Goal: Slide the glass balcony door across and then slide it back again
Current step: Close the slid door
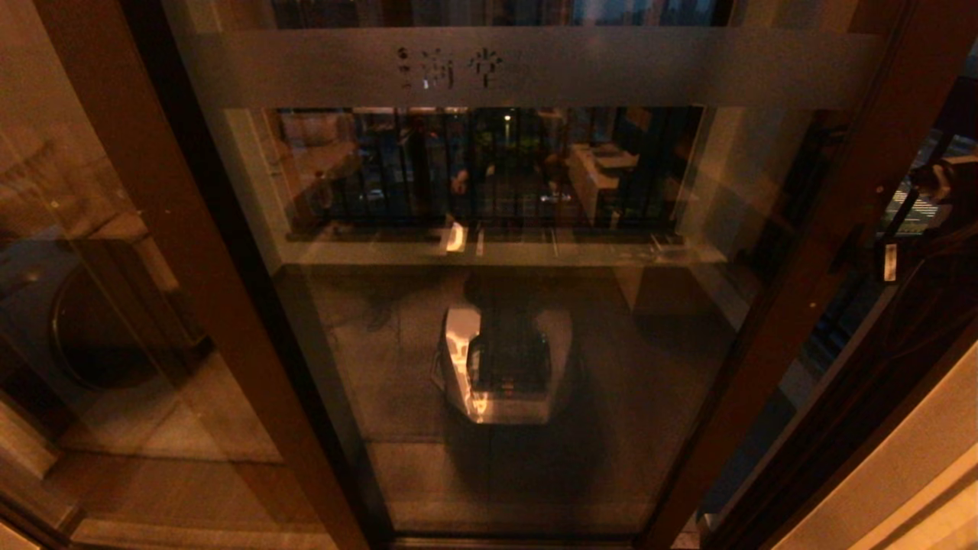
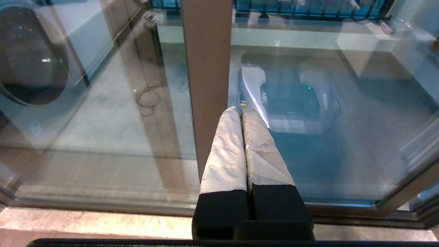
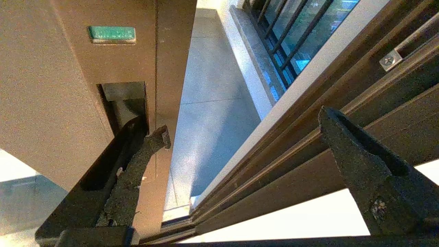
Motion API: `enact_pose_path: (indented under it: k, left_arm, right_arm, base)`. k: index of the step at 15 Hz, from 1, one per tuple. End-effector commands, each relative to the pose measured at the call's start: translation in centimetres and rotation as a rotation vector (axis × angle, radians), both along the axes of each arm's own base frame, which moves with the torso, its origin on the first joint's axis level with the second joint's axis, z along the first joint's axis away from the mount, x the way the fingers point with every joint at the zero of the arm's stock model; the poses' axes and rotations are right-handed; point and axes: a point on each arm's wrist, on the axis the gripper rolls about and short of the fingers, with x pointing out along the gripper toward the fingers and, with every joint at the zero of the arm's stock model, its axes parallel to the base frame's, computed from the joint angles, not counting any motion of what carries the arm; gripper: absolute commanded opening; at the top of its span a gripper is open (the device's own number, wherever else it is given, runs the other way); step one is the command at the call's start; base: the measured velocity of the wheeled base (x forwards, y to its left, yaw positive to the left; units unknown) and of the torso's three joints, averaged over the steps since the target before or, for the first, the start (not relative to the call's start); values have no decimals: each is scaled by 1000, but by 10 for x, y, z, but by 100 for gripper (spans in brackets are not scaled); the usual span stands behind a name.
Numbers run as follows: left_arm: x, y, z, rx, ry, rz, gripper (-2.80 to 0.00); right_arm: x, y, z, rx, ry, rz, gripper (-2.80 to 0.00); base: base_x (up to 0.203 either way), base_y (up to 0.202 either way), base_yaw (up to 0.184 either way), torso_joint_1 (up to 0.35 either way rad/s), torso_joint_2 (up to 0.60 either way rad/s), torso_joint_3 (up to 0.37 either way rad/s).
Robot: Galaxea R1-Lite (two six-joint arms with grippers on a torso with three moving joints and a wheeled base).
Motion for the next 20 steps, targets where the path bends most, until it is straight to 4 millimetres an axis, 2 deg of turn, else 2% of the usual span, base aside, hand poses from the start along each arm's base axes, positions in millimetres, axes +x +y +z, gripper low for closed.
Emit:
enact_pose_path:
  k: [1,15,20]
  left_arm:
    - [0,0,0,0,1,1,-280]
    - [0,0,0,0,1,1,-280]
    - [0,0,0,0,1,1,-280]
  right_arm:
    - [1,-1,-2,0,5,-5,0]
    - [2,-10,-6,-8,21,-25,0]
    - [5,-23,-3,-15,10,-55,0]
  base:
    - [0,0,0,0,0,0]
    - [0,0,0,0,0,0]
    - [0,0,0,0,0,0]
